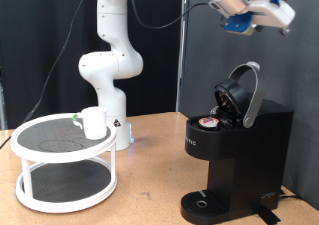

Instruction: Make a cup of coffee with the keurig machine

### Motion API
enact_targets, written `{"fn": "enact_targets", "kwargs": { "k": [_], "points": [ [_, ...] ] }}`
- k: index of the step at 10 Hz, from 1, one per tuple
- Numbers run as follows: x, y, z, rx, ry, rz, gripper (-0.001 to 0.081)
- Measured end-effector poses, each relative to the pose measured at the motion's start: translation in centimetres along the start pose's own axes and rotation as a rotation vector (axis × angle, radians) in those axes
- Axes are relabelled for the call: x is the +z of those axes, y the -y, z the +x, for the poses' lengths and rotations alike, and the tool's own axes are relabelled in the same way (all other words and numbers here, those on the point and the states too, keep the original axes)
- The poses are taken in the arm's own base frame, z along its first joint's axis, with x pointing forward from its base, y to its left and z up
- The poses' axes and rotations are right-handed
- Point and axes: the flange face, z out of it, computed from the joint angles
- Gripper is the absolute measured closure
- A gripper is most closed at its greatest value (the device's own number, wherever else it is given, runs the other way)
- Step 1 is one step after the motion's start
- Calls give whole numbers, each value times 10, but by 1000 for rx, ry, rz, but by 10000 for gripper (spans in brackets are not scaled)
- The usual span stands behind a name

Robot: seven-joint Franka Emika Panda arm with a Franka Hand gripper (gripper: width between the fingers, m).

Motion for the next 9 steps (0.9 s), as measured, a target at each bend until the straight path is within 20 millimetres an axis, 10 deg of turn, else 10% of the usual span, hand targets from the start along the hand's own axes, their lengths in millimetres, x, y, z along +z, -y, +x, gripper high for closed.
{"fn": "enact_targets", "kwargs": {
  "k": [9],
  "points": [
    [67, -36, -2, -39, -157, 116, 72]
  ]
}}
